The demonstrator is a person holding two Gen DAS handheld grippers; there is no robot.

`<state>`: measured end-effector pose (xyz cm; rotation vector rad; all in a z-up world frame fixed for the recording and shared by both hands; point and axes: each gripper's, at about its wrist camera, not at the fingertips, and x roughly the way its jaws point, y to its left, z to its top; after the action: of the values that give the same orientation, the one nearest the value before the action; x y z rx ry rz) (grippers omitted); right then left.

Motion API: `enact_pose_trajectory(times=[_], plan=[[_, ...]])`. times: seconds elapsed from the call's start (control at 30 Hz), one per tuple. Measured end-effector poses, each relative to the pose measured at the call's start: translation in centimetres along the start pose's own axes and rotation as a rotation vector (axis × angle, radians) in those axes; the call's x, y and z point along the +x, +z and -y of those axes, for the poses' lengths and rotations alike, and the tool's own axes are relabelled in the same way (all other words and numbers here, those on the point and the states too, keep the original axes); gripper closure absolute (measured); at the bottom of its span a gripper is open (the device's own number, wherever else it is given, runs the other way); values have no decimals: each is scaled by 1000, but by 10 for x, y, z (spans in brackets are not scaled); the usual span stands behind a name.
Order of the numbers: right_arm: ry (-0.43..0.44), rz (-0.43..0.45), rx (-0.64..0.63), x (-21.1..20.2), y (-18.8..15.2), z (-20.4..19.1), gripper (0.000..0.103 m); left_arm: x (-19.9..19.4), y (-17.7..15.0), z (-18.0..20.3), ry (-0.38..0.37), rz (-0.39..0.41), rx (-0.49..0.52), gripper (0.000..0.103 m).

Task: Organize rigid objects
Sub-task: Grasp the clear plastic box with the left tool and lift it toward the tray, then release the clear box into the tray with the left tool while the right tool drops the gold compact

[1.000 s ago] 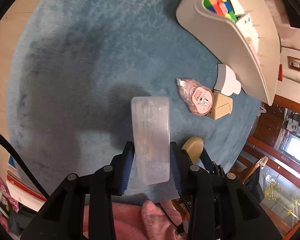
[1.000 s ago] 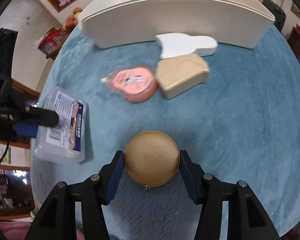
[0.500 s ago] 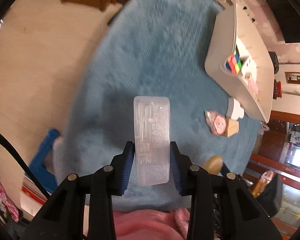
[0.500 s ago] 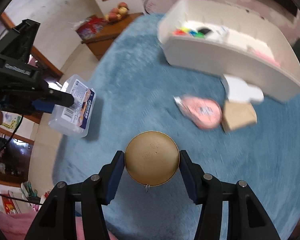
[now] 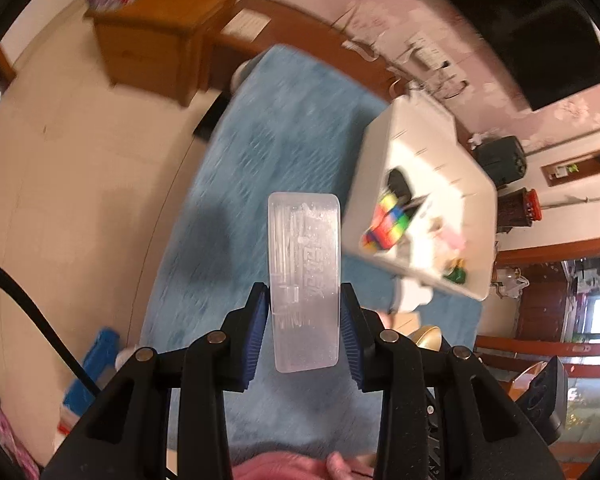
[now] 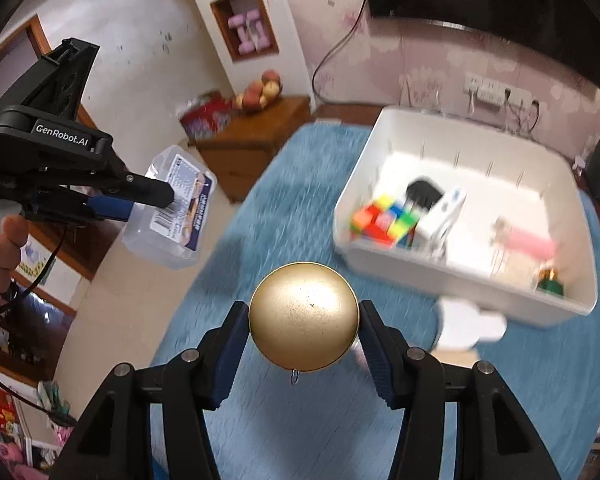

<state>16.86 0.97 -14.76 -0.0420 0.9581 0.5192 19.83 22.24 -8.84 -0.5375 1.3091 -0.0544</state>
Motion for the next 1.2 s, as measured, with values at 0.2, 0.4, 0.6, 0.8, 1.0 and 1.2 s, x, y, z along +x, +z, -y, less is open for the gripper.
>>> enact_pose_trajectory(times=[0.2,0.4,0.6,0.8,1.0,1.2], plan=[[4,64,29,-5,25,35,47,4,29,51,-10,61,75,65],[-24,97,95,1,36,78,47,32,52,98,5,111,153,66],[-60,91,152,18,39,120,47,60,62,129,-16,136,215,66],[-83,79,200,37,39,152,47,83,67,153,-27,176,261,66],[-94,76,243,46,36,174,47,100,66,162,-29,172,255,66],[-97,89,268,40,33,186,43,108,66,164,16,155,241,64]])
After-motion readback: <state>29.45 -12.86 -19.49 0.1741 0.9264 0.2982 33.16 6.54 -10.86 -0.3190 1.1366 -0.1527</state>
